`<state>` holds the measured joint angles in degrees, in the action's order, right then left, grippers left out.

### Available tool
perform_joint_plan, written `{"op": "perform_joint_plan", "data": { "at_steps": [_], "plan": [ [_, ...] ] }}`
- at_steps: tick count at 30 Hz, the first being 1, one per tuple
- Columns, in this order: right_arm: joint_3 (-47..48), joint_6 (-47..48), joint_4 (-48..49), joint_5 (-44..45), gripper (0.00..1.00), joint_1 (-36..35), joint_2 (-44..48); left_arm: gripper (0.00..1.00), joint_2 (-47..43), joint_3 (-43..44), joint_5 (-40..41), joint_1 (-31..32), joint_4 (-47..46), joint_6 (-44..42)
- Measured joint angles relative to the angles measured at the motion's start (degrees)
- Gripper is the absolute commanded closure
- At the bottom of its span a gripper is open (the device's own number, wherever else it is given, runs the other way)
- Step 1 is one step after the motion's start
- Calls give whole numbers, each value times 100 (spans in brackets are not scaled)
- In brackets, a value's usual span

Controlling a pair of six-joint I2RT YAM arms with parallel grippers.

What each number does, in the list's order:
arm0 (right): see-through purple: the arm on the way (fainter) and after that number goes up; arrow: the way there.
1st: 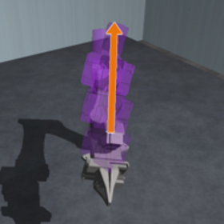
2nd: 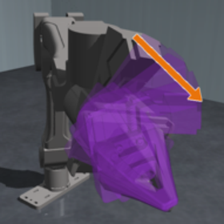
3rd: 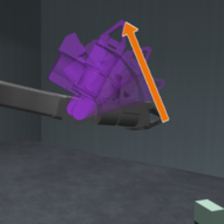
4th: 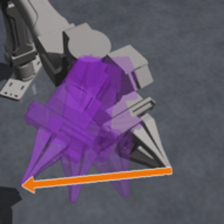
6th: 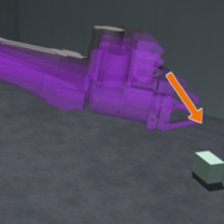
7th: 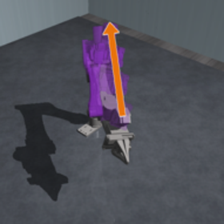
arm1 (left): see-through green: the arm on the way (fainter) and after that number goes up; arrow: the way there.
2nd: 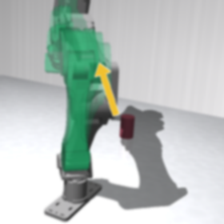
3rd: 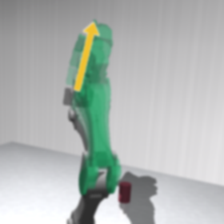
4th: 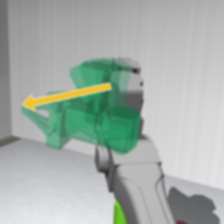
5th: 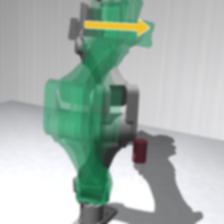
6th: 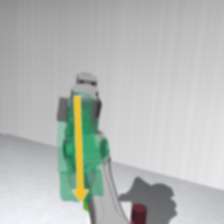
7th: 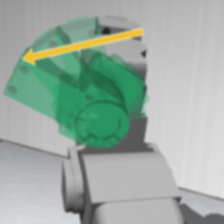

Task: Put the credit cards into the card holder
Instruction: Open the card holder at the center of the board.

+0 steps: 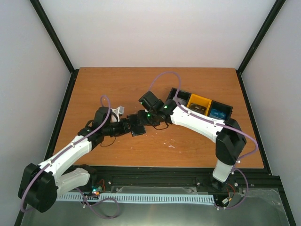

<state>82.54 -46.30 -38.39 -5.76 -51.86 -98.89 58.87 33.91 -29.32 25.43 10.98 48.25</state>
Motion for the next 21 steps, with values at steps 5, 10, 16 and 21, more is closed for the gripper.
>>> {"op": "perform_joint_plan", "data": {
  "at_steps": [5, 10, 16, 21],
  "plan": [
    [284, -2, -286, -2, 51, -42, -308, 99, 79, -120, 74, 0, -52, -107],
    [337, -7, -431, -7, 59, -70, -402, 100, 103, -133, 170, 0, -70, -151],
    [337, -17, -560, 138, 74, -118, -417, 99, 153, -144, 192, 4, -85, -216],
    [354, 7, -684, 446, 92, -188, -422, 99, 173, -164, 197, 7, -114, -262]
  ]
}}
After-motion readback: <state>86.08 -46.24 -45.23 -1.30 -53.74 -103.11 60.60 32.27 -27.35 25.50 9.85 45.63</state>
